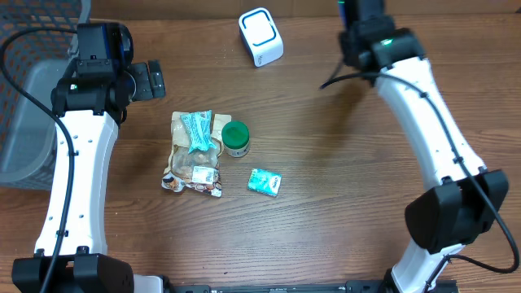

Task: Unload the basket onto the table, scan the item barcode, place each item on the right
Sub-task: 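Move the yellow bottle right and lower it upright onto the table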

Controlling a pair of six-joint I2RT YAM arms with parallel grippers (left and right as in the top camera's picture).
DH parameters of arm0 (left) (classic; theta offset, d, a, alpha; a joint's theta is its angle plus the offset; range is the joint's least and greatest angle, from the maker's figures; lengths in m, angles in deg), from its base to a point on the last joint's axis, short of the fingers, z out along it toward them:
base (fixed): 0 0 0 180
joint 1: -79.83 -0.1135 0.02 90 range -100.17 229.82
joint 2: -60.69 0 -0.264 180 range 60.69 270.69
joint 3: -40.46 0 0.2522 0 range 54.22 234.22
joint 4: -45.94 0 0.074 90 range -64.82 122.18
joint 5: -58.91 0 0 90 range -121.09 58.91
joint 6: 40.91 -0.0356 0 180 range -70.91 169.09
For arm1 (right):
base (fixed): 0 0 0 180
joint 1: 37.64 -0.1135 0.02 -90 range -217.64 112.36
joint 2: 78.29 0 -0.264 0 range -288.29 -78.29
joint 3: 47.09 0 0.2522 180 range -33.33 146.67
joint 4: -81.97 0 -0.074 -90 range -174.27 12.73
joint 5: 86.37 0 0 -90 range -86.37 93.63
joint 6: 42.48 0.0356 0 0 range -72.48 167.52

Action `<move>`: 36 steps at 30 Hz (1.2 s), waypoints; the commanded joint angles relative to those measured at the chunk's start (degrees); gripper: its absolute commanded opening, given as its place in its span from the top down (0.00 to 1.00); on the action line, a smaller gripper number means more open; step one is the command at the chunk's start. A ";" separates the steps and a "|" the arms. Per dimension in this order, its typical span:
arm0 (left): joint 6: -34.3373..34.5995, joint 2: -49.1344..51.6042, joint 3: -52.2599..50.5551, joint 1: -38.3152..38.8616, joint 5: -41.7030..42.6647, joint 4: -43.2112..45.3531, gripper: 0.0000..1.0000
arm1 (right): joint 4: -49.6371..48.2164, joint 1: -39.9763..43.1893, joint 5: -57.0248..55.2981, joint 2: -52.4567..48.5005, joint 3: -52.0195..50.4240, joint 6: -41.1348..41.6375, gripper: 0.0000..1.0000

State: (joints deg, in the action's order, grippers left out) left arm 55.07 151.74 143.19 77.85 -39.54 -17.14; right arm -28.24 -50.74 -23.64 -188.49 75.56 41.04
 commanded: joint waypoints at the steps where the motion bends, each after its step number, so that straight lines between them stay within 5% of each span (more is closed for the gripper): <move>1: -0.44 0.02 0.39 0.13 -0.55 0.04 0.01 | 4.13 5.51 9.60 -0.15 0.50 9.01 0.73; 13: -0.44 0.02 0.39 0.13 -0.55 0.04 0.01 | 8.28 18.97 20.09 -0.22 -6.71 12.46 0.69; 27: -0.44 0.02 0.39 0.13 -0.55 0.02 0.00 | 6.47 19.71 20.06 -0.24 -12.26 12.46 0.63; 36: -0.44 0.02 0.39 0.13 -0.55 0.04 0.01 | 4.90 19.71 20.04 -0.28 -15.45 12.48 0.47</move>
State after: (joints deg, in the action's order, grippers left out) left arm 55.05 151.74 143.19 77.85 -39.54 -17.16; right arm -22.80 -31.03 -3.75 -189.47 60.98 53.52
